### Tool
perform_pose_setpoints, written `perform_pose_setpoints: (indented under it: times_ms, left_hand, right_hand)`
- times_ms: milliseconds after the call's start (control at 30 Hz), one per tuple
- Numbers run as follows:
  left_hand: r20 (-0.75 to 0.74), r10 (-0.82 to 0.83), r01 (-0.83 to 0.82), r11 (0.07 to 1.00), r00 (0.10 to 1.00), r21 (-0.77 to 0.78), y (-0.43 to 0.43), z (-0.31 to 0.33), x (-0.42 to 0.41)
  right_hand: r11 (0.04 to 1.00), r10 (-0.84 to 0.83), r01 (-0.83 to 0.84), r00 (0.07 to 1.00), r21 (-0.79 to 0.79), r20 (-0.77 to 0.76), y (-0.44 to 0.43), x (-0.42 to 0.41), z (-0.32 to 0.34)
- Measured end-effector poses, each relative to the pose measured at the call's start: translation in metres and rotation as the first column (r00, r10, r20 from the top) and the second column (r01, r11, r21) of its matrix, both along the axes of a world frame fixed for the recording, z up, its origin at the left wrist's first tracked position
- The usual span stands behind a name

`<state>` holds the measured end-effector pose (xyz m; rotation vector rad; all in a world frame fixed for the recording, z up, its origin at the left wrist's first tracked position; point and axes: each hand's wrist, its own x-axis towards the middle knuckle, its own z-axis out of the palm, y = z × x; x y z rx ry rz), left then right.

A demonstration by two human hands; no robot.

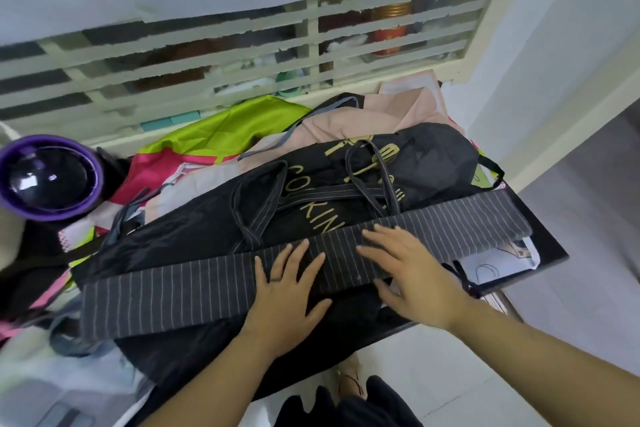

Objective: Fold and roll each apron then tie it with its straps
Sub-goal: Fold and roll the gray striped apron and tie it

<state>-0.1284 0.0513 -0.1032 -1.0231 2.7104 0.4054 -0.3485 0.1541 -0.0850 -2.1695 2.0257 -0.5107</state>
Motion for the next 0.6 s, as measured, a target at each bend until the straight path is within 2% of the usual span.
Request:
perform_pose_setpoints:
  times_ms: [67, 133, 200, 300, 400, 533, 600]
  left_hand:
    - [-0.022, -0.051, 0.049, 0.995, 0.998, -0.086, 0.000, 0.002, 0.019]
    - [-0.051, -0.086, 0.077, 0.985, 0.995, -0.156, -0.003, 0.001, 0.038]
    - [-0.031, -0.074, 0.069, 0.988, 0.997, -0.135, -0.007, 0.003, 0.049]
    - [0.037, -0.030, 0.035, 0.988, 0.999, -0.149, -0.009, 0.000, 0.053]
    - [0.081, 0.037, -0.026, 0.991, 0.996, -0.128, -0.004, 0.010, 0.039]
    - [0.239, 0.140, -0.109, 0.984, 0.961, -0.141, 0.002, 0.016, 0.007]
    - [0.314, 0.151, -0.108, 0.982, 0.937, -0.152, 0.003, 0.023, -0.011]
  right_hand:
    - [0.987, 0.152, -0.146, 0.985, 0.067, -0.079, -0.001, 0.026, -0.010]
    - [0.978, 0.186, -0.164, 0.967, 0.133, -0.174, -0.006, 0.038, -0.021]
    - [0.979, 0.153, -0.118, 0.963, 0.163, -0.222, -0.014, 0.042, -0.027]
    - [0.980, 0.048, -0.006, 0.977, 0.197, -0.208, -0.024, 0.041, -0.028]
    - [0.985, 0.010, 0.026, 0.980, 0.172, -0.201, -0.028, 0.038, -0.029]
    - [0.986, -0.067, 0.089, 0.985, 0.141, -0.159, -0.034, 0.035, -0.027]
    - [0.973, -0.096, 0.119, 0.988, 0.198, -0.121, -0.039, 0.032, -0.011]
